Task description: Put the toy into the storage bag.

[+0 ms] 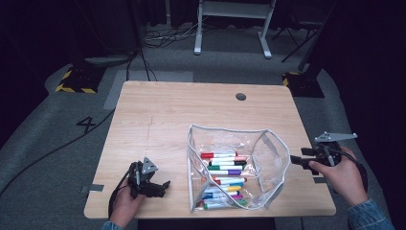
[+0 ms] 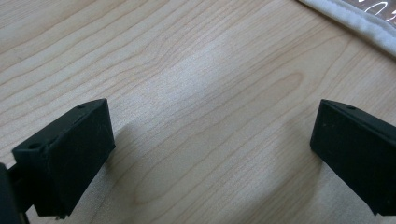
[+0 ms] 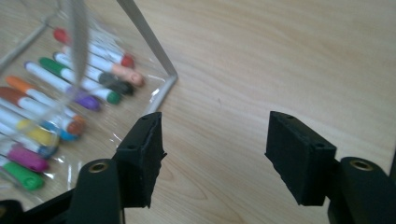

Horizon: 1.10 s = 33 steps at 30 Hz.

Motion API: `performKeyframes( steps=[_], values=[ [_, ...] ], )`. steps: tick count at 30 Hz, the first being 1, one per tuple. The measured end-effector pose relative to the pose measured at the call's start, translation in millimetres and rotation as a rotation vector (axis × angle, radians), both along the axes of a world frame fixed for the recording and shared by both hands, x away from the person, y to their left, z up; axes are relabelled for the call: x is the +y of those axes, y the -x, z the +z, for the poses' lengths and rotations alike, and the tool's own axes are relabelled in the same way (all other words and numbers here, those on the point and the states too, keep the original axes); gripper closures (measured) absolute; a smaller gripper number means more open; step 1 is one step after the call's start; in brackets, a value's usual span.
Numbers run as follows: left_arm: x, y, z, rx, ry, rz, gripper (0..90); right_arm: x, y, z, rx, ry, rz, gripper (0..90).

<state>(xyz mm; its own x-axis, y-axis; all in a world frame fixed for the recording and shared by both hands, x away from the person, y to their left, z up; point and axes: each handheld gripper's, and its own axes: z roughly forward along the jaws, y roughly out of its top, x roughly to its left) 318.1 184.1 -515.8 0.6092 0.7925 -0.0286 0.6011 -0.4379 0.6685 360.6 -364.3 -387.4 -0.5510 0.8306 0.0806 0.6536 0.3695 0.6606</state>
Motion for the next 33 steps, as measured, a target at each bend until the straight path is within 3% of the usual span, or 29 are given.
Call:
performKeyframes(
  steps=[5, 10, 14, 19, 20, 22, 23, 24, 26, 33],
  values=[
    [0.0, 0.0, 0.0, 0.0, 0.0, 0.0, 0.0, -10.1, -1.0, -38.1, 0.058, 0.017, -0.022, 30.9],
    [0.0, 0.0, 0.0, 0.0, 0.0, 0.0, 0.0, -13.9, 2.5, -63.5, 0.068, -0.002, -0.035, 27.8],
    [0.1, 0.0, 0.0, 0.0, 0.001, 0.001, 0.0, -17.7, 8.1, -82.6, 0.008, -0.032, -0.058, 25.6],
    [1.1, -0.9, 0.5, -0.018, -0.017, 0.003, 0.0, -20.9, 13.9, -104.2, -0.048, -0.027, -0.063, 23.1],
    [0.4, -0.2, 0.1, -0.003, -0.003, 0.008, 0.0, -21.2, 15.3, -108.2, -0.049, -0.031, -0.073, 21.8],
    [0.8, -0.6, 0.0, -0.011, -0.007, 0.006, 0.0, -22.5, 16.8, -117.5, -0.059, -0.032, -0.073, 15.5],
    [1.0, -0.6, 0.1, -0.013, -0.01, 0.007, 0.0, -22.6, 17.6, -123.6, -0.118, -0.015, -0.054, 14.0],
    [1.1, -0.6, 0.1, -0.014, -0.01, 0.008, 0.0, -22.5, 17.7, -125.3, -0.141, 0.011, -0.038, 13.6],
    [1.3, -0.6, 0.3, -0.019, -0.017, 0.007, 0.0, -23.8, 18.5, -125.5, -0.145, 0.017, -0.015, 13.7],
    [0.8, 0.4, 0.1, -0.01, -0.009, 0.014, 0.0, -23.4, 19.1, -125.6, -0.144, 0.015, -0.014, 13.0]
  ],
)
